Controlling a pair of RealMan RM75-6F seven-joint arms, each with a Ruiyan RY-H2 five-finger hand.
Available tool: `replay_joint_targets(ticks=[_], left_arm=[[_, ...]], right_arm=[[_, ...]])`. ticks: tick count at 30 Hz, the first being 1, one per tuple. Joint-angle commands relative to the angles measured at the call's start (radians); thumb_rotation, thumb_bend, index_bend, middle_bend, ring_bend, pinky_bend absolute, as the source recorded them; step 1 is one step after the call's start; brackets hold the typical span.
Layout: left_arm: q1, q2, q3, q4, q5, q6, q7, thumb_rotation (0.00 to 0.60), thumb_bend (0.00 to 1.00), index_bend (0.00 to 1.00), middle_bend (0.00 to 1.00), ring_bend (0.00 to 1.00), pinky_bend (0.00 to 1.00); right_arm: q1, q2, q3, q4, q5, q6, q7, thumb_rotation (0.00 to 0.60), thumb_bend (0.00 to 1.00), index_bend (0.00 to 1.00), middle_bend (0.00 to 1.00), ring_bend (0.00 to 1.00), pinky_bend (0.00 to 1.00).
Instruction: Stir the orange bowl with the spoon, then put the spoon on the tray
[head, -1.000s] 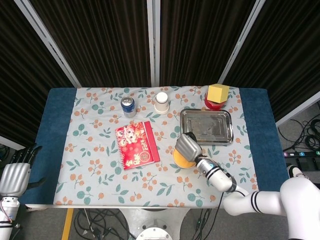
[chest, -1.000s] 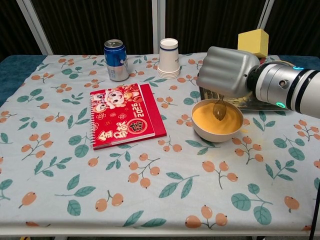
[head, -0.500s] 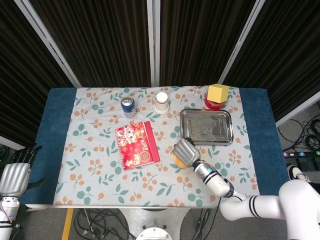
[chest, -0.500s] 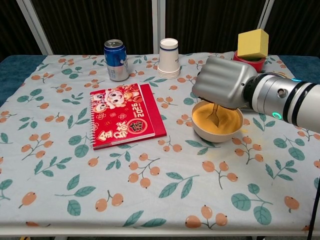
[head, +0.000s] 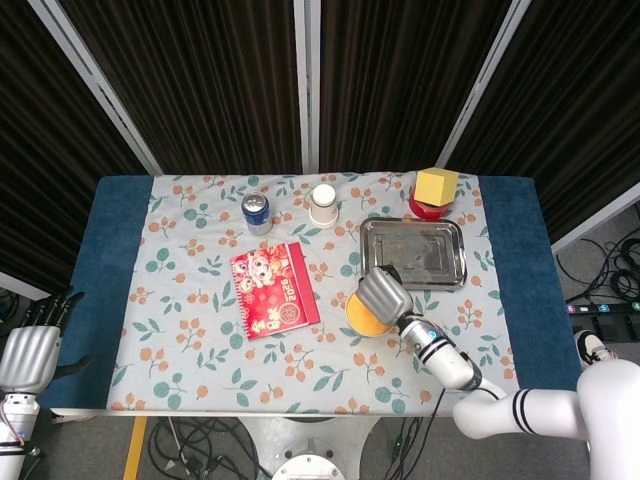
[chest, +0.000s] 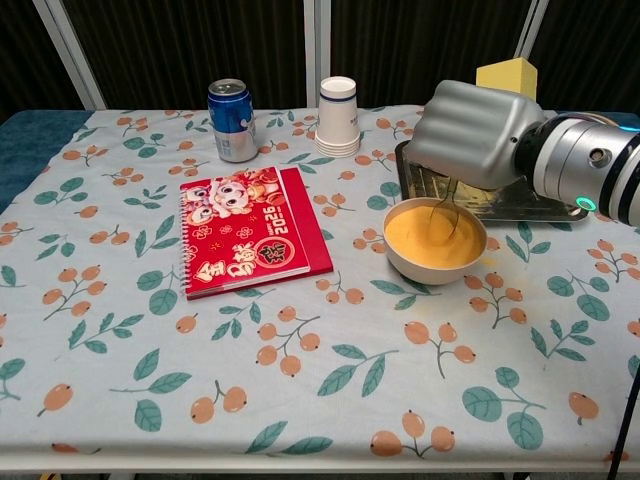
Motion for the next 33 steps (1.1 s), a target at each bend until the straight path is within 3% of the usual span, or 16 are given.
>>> replay_joint_targets(ticks=[1, 9, 21, 33], left_arm=[[0.000, 0.000, 0.000, 0.000, 0.000, 0.000, 0.000, 0.600, 0.09, 0.16, 0.16, 0.13, 0.14], [0.000, 0.000, 0.000, 0.000, 0.000, 0.000, 0.000, 0.600, 0.09, 0.16, 0.16, 0.13, 0.14], [0.000, 0.000, 0.000, 0.000, 0.000, 0.000, 0.000, 0.600, 0.09, 0.16, 0.16, 0.13, 0.14], [0.000, 0.000, 0.000, 0.000, 0.000, 0.000, 0.000, 0.600, 0.09, 0.16, 0.16, 0.13, 0.14]], right_arm=[[0.026, -0.026, -0.020, 0.048, -0.028, -0.020, -0.072, 0.600, 0.44, 0.71, 0.95, 0.96, 1.00], [0.030, -0.076, -0.025, 0.072, -0.027, -0.057, -0.074, 0.600, 0.45, 0.71, 0.95, 0.96, 1.00], [0.005, 0.000, -0.034, -0.036, -0.101, -0.001, -0.063, 0.600, 0.45, 0.73, 0.95, 0.96, 1.00], [0.027, -0.032, -0.058, 0.078, -0.150, -0.053, -0.159, 0.600, 0.47, 0.74, 0.96, 0.96, 1.00]])
